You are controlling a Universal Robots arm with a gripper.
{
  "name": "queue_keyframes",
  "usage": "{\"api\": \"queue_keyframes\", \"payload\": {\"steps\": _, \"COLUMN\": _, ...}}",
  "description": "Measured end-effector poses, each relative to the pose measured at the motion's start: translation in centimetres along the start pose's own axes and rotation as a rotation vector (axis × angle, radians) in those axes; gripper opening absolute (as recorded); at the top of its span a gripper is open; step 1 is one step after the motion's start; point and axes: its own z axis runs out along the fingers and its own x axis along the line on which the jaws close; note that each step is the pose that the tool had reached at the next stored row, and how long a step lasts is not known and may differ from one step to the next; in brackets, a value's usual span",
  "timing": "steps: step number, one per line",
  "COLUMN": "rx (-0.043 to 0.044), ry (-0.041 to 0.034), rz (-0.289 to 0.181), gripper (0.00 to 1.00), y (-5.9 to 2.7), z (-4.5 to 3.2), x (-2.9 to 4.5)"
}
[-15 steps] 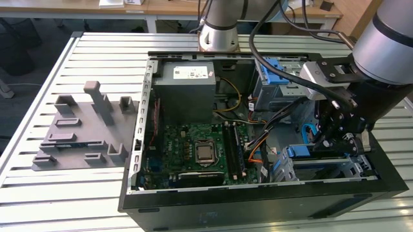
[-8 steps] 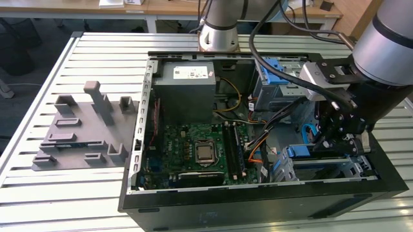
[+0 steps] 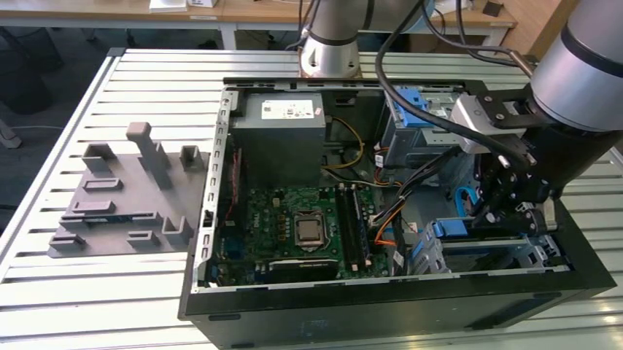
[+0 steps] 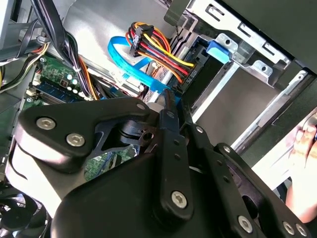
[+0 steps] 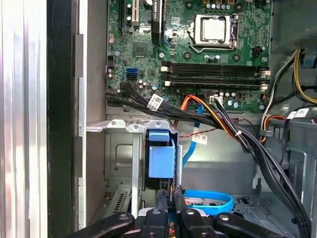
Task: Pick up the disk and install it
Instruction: 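Insert the second disk wire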
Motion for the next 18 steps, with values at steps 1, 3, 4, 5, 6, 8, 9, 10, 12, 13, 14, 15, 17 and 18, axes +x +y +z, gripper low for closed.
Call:
{"api": "queue_keyframes", "payload": {"steps": 1, "rx": 0.0, "ry": 0.0, "rz": 0.0, "gripper": 0.17, "y": 0.0, "z": 0.03, "x": 0.01}}
{"api": "queue_keyframes", "payload": {"steps": 3, "rx": 0.0, "ry": 0.0001, "rz": 0.0, "gripper": 0.17, "y": 0.01, "z": 0.11, "x": 0.02}}
{"api": "queue_keyframes", "payload": {"steps": 4, "rx": 0.0, "ry": 0.0001, "rz": 0.0, "gripper": 0.17, "y": 0.01, "z": 0.14, "x": 0.02}}
{"api": "queue_keyframes", "payload": {"steps": 5, "rx": 0.0, "ry": 0.0001, "rz": 0.0, "gripper": 0.17, "y": 0.01, "z": 0.15, "x": 0.02}}
{"api": "queue_keyframes", "payload": {"steps": 6, "rx": -0.0001, "ry": 0.0003, "rz": 0.0, "gripper": 0.17, "y": 0.01, "z": 0.16, "x": 0.02}}
{"api": "queue_keyframes", "payload": {"steps": 8, "rx": 0.0, "ry": 0.0, "rz": 0.0, "gripper": 0.17, "y": 0.01, "z": 0.2, "x": 0.03}}
{"api": "queue_keyframes", "payload": {"steps": 9, "rx": 0.0, "ry": 0.0, "rz": 0.0, "gripper": 0.17, "y": 0.01, "z": 0.23, "x": 0.03}}
{"api": "queue_keyframes", "payload": {"steps": 10, "rx": 0.0, "ry": -0.0002, "rz": 0.0, "gripper": 0.17, "y": 0.01, "z": 0.28, "x": 0.04}}
{"api": "queue_keyframes", "payload": {"steps": 12, "rx": 0.0, "ry": -0.0001, "rz": 0.0, "gripper": 0.18, "y": 0.01, "z": 0.34, "x": 0.06}}
{"api": "queue_keyframes", "payload": {"steps": 13, "rx": 0.0, "ry": 0.0, "rz": 0.0, "gripper": 0.18, "y": 0.02, "z": 0.36, "x": 0.07}}
{"api": "queue_keyframes", "payload": {"steps": 14, "rx": 0.0, "ry": -0.0001, "rz": 0.0, "gripper": 0.18, "y": 0.02, "z": 0.37, "x": 0.08}}
{"api": "queue_keyframes", "payload": {"steps": 15, "rx": 0.0, "ry": 0.0, "rz": 0.0, "gripper": 0.24, "y": 0.02, "z": 0.37, "x": 0.08}}
{"api": "queue_keyframes", "payload": {"steps": 17, "rx": 0.0, "ry": 0.0, "rz": 0.0, "gripper": 0.24, "y": 0.02, "z": 0.36, "x": 0.09}}
{"api": "queue_keyframes", "payload": {"steps": 18, "rx": 0.0, "ry": 0.0002, "rz": 0.0, "gripper": 0.24, "y": 0.01, "z": 0.29, "x": 0.09}}
